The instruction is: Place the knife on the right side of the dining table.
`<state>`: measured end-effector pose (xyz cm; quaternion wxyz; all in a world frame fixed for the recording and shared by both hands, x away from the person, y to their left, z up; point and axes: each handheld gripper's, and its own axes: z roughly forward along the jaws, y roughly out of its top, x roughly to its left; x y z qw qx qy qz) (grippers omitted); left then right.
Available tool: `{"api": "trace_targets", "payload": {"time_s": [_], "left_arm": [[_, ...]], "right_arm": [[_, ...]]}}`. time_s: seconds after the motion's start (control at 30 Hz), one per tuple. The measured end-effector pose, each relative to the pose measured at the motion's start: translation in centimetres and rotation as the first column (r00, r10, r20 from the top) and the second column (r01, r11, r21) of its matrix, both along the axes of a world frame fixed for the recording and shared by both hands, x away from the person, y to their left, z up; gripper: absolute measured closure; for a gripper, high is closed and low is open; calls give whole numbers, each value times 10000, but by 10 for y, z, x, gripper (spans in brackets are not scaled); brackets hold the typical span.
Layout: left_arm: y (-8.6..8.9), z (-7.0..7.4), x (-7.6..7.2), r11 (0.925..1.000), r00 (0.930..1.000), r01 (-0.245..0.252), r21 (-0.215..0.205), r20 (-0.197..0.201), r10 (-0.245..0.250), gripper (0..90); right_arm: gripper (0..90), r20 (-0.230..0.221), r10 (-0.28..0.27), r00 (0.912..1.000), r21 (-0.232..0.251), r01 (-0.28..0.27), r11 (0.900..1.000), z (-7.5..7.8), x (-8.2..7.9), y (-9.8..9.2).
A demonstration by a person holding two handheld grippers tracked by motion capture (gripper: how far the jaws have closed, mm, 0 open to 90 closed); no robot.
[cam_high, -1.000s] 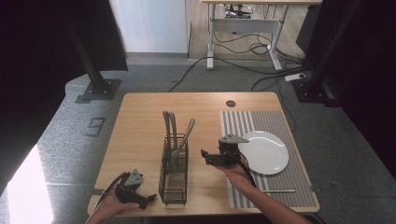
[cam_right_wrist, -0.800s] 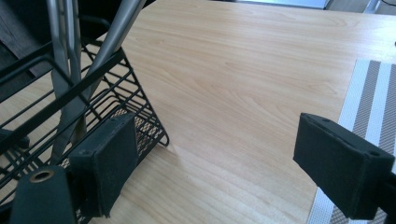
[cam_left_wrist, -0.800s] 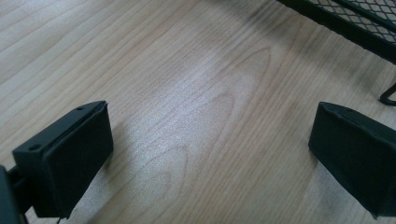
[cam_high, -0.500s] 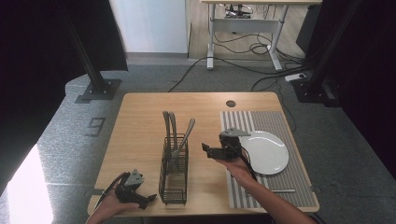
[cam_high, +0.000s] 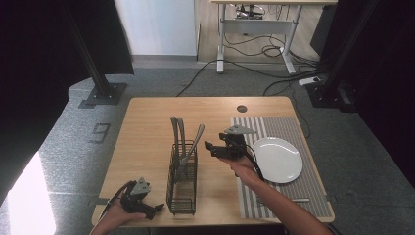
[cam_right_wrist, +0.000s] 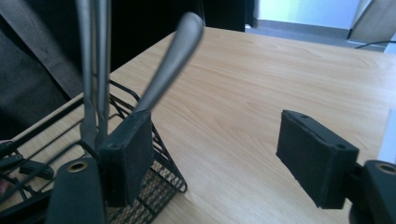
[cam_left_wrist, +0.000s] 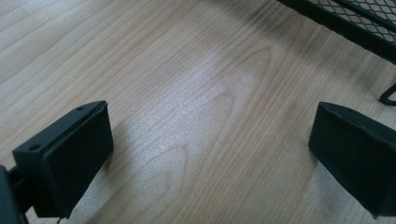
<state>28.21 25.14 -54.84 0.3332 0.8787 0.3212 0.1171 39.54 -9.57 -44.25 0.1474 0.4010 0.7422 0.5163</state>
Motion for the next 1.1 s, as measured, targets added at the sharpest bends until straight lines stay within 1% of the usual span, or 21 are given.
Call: {"api": "trace_targets", "payload": {"time_s": [0.03,0.17,0.23,0.27,0.43,0.47,0.53,0.63,0.7,0.77,0.83,0.97,1.03,1.1], "left_arm": [[0,0,0,10000,10000,0,0,0,0,0],[0,0,0,10000,10000,-9,-17,-1,9,0],[0,0,0,10000,10000,-7,-14,0,7,0],[0,0,0,10000,10000,-8,-16,1,8,0],[0,0,0,10000,10000,-4,-16,0,4,0],[0,0,0,10000,10000,-1,-13,2,1,0],[0,0,0,10000,10000,-3,-12,3,3,0],[0,0,0,10000,10000,0,-8,2,0,0],[0,0,0,10000,10000,-3,-8,1,3,0],[0,0,0,10000,10000,-5,-8,2,5,0],[0,0,0,10000,10000,-5,-8,2,5,0],[0,0,0,10000,10000,-4,-10,2,4,0],[0,0,0,10000,10000,-3,-9,3,3,0],[0,0,0,10000,10000,0,-5,3,0,0]], "right_arm": [[279,0,0,10000,0,0,10000,0,0,0],[315,215,299,9993,-59,-298,9995,7,7,11],[322,222,319,9992,-66,-317,9995,8,8,12],[339,158,374,9992,39,-375,9993,9,15,16],[378,78,466,9989,159,-467,9988,7,24,21],[374,34,495,9988,210,-496,9985,6,25,23],[400,-111,661,9978,467,-655,9968,6,28,25],[417,-47,757,9971,504,-753,9959,5,31,28],[454,-256,903,9956,676,-884,9938,3,35,32],[491,-519,1118,9924,926,-1067,9900,0,39,34],[517,-671,1319,9890,1154,-1236,9856,-3,42,35],[562,-785,1584,9842,1505,-1454,9779,-5,45,34],[604,-831,1734,9813,1663,-1580,9733,-5,45,34],[651,-818,1874,9789,1721,-1713,9701,-5,45,34]]}}
